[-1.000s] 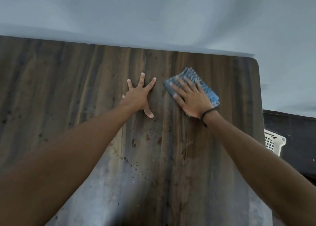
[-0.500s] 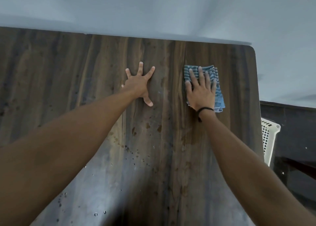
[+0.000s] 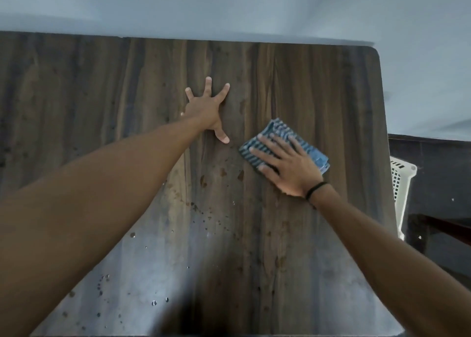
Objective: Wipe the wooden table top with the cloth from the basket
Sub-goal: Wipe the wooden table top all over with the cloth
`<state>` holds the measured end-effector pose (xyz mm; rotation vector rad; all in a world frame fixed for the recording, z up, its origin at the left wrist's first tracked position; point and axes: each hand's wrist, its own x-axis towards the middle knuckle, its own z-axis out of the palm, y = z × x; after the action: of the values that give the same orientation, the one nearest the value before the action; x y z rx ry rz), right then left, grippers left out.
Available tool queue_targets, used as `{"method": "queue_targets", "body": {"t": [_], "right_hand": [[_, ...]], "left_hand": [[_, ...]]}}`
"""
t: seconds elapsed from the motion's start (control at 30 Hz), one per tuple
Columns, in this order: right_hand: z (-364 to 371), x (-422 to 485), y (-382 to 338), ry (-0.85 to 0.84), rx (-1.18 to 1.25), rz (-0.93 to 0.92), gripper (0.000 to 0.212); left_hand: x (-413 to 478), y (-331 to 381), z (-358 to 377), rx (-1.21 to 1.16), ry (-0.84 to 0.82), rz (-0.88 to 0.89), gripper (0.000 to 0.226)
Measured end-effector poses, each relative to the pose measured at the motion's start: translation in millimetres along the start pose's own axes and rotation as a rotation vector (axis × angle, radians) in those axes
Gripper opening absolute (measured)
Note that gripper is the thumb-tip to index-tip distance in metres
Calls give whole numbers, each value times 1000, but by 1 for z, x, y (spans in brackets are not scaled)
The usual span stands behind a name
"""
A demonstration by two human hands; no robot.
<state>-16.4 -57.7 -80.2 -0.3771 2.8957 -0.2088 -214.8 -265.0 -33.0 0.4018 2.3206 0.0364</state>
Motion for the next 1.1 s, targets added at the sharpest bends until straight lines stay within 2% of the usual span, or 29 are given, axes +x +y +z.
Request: {"method": "queue_targets", "body": {"t": [0.03,0.1,0.13,0.17,0.23,0.27,0.3,0.33,0.4,0.43,0.47,0.5,0.57,0.6,0.63,0.73,0.77,0.8,0.87,0.9,0.93,0.97,1.03,1.07,1.1], "right_hand": [[-2,2,13,31,11,95,54],[-7,10,13,115,120,486,55],[-3,11,-1,145,153,586,55],[4,7,-21,140,132,539,56],[17,-24,-45,58,-5,113,55],[19,-37,-33,9,-44,-56,54],[16,-43,-16,3,-66,-107,53],[14,-43,-1,38,-67,-21,53],[5,-35,5,146,100,506,54],[8,-32,-6,170,167,682,55],[11,-35,-27,158,176,696,56],[18,-44,-49,138,116,542,56],[29,-77,-60,28,-12,90,54],[28,-86,-47,20,-30,-14,53],[26,-87,-36,41,-48,12,52],[22,-74,-41,160,150,631,54],[25,-71,-57,154,182,694,56],[29,-73,-73,137,127,594,56],[37,-93,-77,39,-16,128,55],[36,-101,-60,11,-55,-36,54],[31,-103,-46,20,-83,-63,53],[30,-101,-35,58,-45,80,52],[25,-95,-43,176,127,571,54],[29,-93,-59,182,157,646,55],[36,-98,-78,159,101,541,55]], "left_hand": [[0,2,-1,-1,-2,4,152],[2,2,-2,0,-4,8,152],[2,1,-2,4,0,6,152],[2,0,-1,12,8,2,152],[0,-1,-1,27,21,2,151],[0,-1,-1,25,26,10,151],[-1,0,-1,15,32,19,150],[-2,1,0,3,40,25,149],[-4,-1,1,-10,56,28,147],[-6,-2,3,-17,66,35,146],[-8,-4,6,-30,87,49,145],[-10,-6,12,-45,110,63,143],[-22,-11,29,-55,96,77,144],[-31,-13,40,-36,45,77,149],[-42,-13,53,-7,-23,68,154],[-74,-7,84,52,-180,19,162],[-81,-4,91,56,-197,12,162],[-87,-1,96,59,-202,7,161],[-96,4,103,67,-192,4,159],[-99,5,105,73,-185,4,159],[-101,4,107,78,-175,4,159],[-104,3,108,83,-162,1,158],[-109,0,109,96,-141,-4,156],[-112,-1,110,95,-132,0,155],[-115,-2,113,90,-129,7,154]]}}
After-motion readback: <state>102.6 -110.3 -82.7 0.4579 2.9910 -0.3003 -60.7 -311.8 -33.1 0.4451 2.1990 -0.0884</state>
